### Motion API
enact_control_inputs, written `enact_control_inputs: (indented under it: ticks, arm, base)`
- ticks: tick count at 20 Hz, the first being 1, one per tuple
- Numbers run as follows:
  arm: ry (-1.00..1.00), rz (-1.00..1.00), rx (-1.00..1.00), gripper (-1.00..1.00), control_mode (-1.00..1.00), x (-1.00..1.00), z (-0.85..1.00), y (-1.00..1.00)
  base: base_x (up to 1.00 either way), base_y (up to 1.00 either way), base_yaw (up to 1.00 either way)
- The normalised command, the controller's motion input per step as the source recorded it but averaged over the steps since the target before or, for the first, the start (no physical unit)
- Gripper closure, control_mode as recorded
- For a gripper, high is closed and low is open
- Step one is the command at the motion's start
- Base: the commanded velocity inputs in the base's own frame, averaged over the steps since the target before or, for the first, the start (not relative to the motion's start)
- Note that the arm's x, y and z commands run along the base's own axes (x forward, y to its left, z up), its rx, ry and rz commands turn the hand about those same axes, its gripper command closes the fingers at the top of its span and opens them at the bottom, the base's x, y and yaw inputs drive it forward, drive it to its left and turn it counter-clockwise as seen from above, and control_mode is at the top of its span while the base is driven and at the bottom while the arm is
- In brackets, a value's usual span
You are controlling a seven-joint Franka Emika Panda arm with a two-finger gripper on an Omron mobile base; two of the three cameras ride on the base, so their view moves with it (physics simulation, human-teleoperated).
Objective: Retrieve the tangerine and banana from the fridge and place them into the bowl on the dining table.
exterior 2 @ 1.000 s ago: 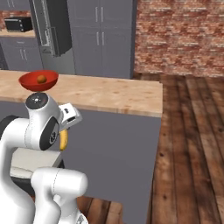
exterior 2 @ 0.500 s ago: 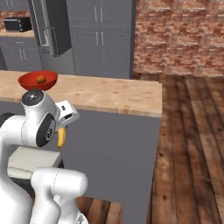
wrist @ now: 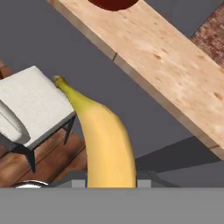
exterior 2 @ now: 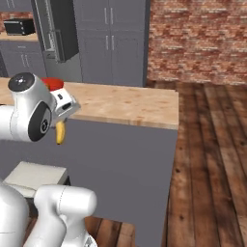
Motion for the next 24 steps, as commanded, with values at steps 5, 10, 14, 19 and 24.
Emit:
enact_control_inputs:
  ticks: [5, 10, 14, 19, 24]
  arm:
    - [-0.19, 0.19, 0.00, 1.00, -1.00, 0.00, 0.64, 0.03]
    - [-0.17, 0.27, 0.00, 1.00, -1.00, 0.11, 0.31, 0.22]
    - [-0.11, 0.30, 0.00, 1.00, -1.00, 0.27, 0.11, 0.40]
    - [-0.05, 0.35, 0.00, 1.00, -1.00, 0.32, 0.02, 0.44]
    - [-0.03, 0.37, 0.00, 1.00, -1.00, 0.25, 0.14, 0.42]
  base:
    - [0.00, 0.00, 0.00]
    - [0.00, 0.00, 0.00]
    - [0.00, 0.00, 0.00]
    - [0.00, 0.00, 0.00]
    - [0.00, 0.00, 0.00]
